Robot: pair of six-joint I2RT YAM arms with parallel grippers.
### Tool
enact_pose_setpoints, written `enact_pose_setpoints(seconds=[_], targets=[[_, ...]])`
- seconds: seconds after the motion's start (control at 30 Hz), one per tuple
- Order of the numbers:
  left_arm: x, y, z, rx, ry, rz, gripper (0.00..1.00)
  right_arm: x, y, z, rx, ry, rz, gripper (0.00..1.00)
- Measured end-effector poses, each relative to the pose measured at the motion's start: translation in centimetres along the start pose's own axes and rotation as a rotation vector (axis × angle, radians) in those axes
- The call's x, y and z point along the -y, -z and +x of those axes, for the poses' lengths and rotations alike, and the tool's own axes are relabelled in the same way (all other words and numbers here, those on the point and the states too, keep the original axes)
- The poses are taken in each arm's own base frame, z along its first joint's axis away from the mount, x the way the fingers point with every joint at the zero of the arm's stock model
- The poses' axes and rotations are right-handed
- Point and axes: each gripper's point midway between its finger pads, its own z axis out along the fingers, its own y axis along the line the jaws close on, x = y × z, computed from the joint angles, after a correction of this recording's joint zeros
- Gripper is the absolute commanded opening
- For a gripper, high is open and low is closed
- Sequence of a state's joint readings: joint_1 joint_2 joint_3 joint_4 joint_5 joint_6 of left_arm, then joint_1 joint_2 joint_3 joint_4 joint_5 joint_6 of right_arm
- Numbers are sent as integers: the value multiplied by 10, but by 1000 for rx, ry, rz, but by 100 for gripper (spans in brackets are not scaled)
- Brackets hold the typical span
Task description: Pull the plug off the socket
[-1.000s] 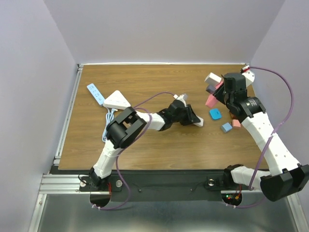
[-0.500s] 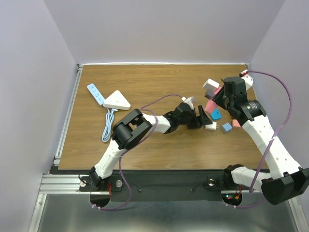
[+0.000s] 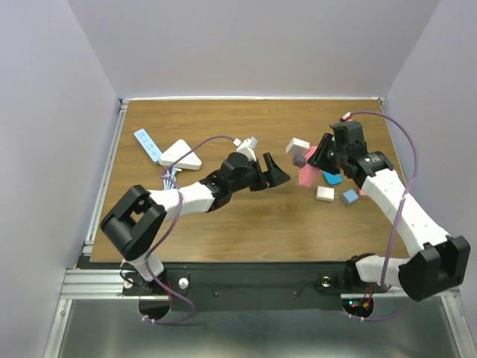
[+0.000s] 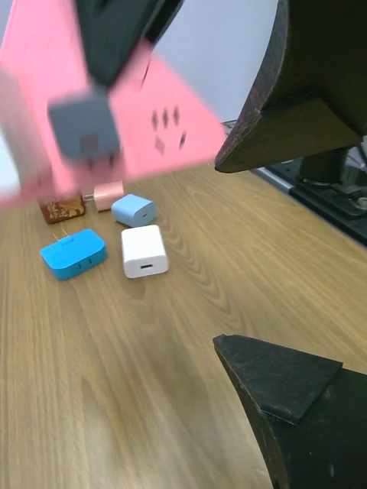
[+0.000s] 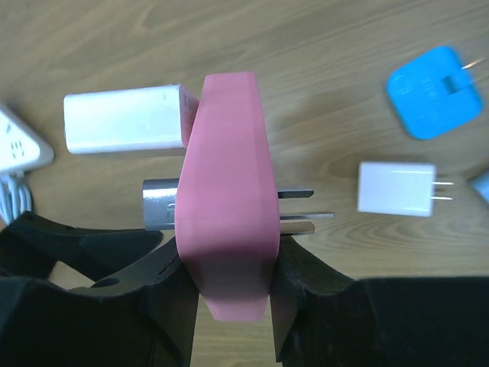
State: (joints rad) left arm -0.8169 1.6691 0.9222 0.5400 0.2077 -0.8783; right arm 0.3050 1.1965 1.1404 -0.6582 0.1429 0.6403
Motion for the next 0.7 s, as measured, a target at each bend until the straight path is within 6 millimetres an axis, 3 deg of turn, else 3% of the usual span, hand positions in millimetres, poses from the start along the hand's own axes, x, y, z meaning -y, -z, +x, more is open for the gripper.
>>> enact_pose_setpoints(seconds=[0.13, 0.33, 0.47, 0.7], targets=[[-7, 26, -5, 23, -1, -11, 99, -16, -26, 42, -195, 67, -116, 0], [-35, 49, -31, 83, -5, -50, 97, -22, -43, 91, -406, 88, -208, 0], [-49, 54, -29, 69, 24, -71, 90, -31, -43, 95, -433, 84, -262, 0], [-39, 47, -7, -5, 139, -47, 79, -41, -49, 91, -380, 102, -291, 1]])
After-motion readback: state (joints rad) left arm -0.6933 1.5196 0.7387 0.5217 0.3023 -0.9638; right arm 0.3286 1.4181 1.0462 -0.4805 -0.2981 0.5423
